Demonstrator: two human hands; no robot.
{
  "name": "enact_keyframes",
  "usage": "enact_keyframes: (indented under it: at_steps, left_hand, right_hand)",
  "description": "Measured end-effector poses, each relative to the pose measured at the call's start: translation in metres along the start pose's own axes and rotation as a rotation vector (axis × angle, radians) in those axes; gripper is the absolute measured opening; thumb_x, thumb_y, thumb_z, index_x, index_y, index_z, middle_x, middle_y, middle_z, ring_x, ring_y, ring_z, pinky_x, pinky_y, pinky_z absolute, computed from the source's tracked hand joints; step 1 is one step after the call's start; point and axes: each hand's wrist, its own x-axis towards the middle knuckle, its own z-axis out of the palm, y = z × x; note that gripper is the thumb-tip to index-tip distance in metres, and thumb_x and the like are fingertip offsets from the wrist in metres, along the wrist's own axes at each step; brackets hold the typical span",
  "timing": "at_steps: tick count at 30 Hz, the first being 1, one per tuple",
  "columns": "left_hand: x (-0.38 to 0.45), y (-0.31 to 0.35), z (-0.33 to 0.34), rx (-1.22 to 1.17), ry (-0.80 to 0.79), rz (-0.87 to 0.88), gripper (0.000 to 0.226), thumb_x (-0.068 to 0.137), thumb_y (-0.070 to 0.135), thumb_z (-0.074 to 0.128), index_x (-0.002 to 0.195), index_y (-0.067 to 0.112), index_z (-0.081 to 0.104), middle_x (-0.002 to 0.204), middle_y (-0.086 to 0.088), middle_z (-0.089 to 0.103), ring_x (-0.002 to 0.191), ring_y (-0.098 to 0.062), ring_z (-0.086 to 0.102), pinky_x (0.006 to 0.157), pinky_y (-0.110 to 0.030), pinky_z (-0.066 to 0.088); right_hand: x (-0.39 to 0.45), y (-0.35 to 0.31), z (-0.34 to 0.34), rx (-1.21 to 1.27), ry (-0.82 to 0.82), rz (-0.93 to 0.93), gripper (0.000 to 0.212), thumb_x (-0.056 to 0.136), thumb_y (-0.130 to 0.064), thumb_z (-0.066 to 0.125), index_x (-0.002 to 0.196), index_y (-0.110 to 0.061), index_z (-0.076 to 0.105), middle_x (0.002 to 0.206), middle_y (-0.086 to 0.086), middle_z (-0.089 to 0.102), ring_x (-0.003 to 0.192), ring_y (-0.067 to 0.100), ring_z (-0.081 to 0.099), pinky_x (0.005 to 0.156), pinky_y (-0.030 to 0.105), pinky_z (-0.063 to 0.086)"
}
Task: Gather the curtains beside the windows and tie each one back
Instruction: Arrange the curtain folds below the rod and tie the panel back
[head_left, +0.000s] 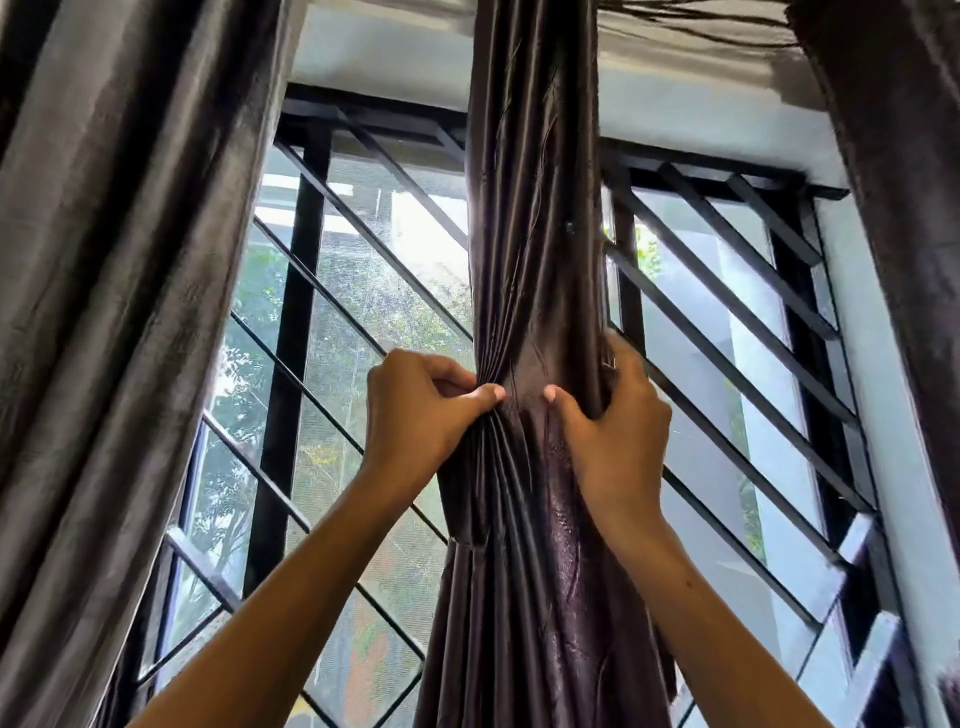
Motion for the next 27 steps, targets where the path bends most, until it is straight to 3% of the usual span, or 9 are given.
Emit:
enact_keyframes:
  at_steps: [4,9,12,16,19,22,24,25,27]
  left_hand:
    - [-0.003,0.003,0.006,0.041,0.007,0.039,0.017,0.065,0.027,0.085,0.071,0.016,0.073,0.060,0.009,0.066,0.058,0.001,0.064,0.061,-0.013,0.051]
    - [-0.005,0.003,0.008,0.041,0.017,0.054,0.016,0.066,0.026,0.084,0.073,0.016,0.074,0.062,0.005,0.068,0.060,-0.002,0.065,0.064,-0.018,0.053]
    - [-0.005,0.004,0.005,0.030,0.001,0.065,0.014,0.068,0.026,0.084,0.072,0.017,0.074,0.061,0.009,0.067,0.060,0.001,0.064,0.065,-0.018,0.054]
    - [-0.006,0.005,0.005,-0.017,-0.023,0.064,0.012,0.071,0.025,0.082,0.074,0.015,0.076,0.064,0.004,0.071,0.059,-0.003,0.067,0.067,-0.026,0.057]
    - [-0.009,0.008,0.005,-0.048,-0.035,0.077,0.014,0.073,0.029,0.080,0.073,0.016,0.076,0.059,0.005,0.069,0.056,-0.002,0.066,0.064,-0.026,0.057]
    - [-0.008,0.010,0.007,-0.018,-0.031,0.065,0.028,0.066,0.041,0.082,0.069,0.014,0.076,0.054,0.004,0.067,0.055,-0.004,0.065,0.058,-0.021,0.051]
    - [-0.003,0.009,0.009,0.024,-0.008,0.043,0.028,0.064,0.039,0.084,0.068,0.014,0.075,0.057,0.002,0.068,0.057,-0.007,0.066,0.056,-0.018,0.047]
    - [-0.001,0.008,0.010,0.044,-0.003,0.040,0.024,0.065,0.035,0.084,0.068,0.014,0.076,0.058,0.001,0.069,0.058,-0.007,0.066,0.055,-0.016,0.046]
    - [0.002,0.002,0.011,0.058,-0.010,0.020,0.017,0.066,0.028,0.084,0.069,0.013,0.076,0.061,0.000,0.070,0.060,-0.008,0.067,0.055,-0.016,0.047]
  right_hand:
    - [-0.009,-0.004,0.001,-0.209,0.015,-0.134,0.043,0.083,-0.005,0.064,0.118,-0.030,0.066,0.093,-0.001,0.074,0.084,0.022,0.068,0.069,0.030,0.052]
    - [-0.008,-0.005,-0.007,-0.431,-0.244,-0.239,0.060,0.087,-0.005,0.059,0.140,-0.031,0.045,0.104,0.005,0.070,0.093,0.026,0.065,0.078,0.033,0.050]
    - [-0.006,-0.004,-0.007,-0.361,-0.363,-0.273,0.049,0.095,-0.015,0.045,0.141,-0.029,0.042,0.087,0.002,0.067,0.077,0.023,0.063,0.061,0.031,0.042]
    - [-0.007,0.004,-0.001,-0.168,-0.419,-0.283,0.048,0.091,-0.028,0.034,0.136,-0.023,0.050,0.061,-0.021,0.019,0.048,-0.001,0.023,0.047,0.019,0.021]
    - [-0.009,0.002,-0.001,-0.121,-0.442,-0.251,0.052,0.087,-0.033,0.031,0.133,-0.022,0.053,0.064,-0.021,0.015,0.047,-0.001,0.020,0.048,0.021,0.021]
    - [-0.014,0.003,0.000,-0.061,-0.451,-0.216,0.045,0.082,-0.037,0.031,0.102,-0.020,0.067,0.061,-0.022,0.022,0.040,0.003,0.029,0.049,0.026,0.023]
    - [-0.017,0.005,0.001,0.000,-0.484,-0.200,0.043,0.083,-0.036,0.033,0.093,-0.013,0.068,0.080,-0.027,0.054,0.040,-0.002,0.039,0.051,0.025,0.025]
    - [-0.016,0.007,0.001,0.029,-0.515,-0.186,0.040,0.086,-0.034,0.035,0.087,-0.013,0.069,0.111,-0.022,0.061,0.044,-0.007,0.042,0.051,0.025,0.028]
    - [-0.010,0.013,0.003,0.096,-0.521,-0.104,0.037,0.094,-0.028,0.042,0.075,-0.014,0.070,0.141,-0.007,0.047,0.066,-0.012,0.053,0.053,0.016,0.033]
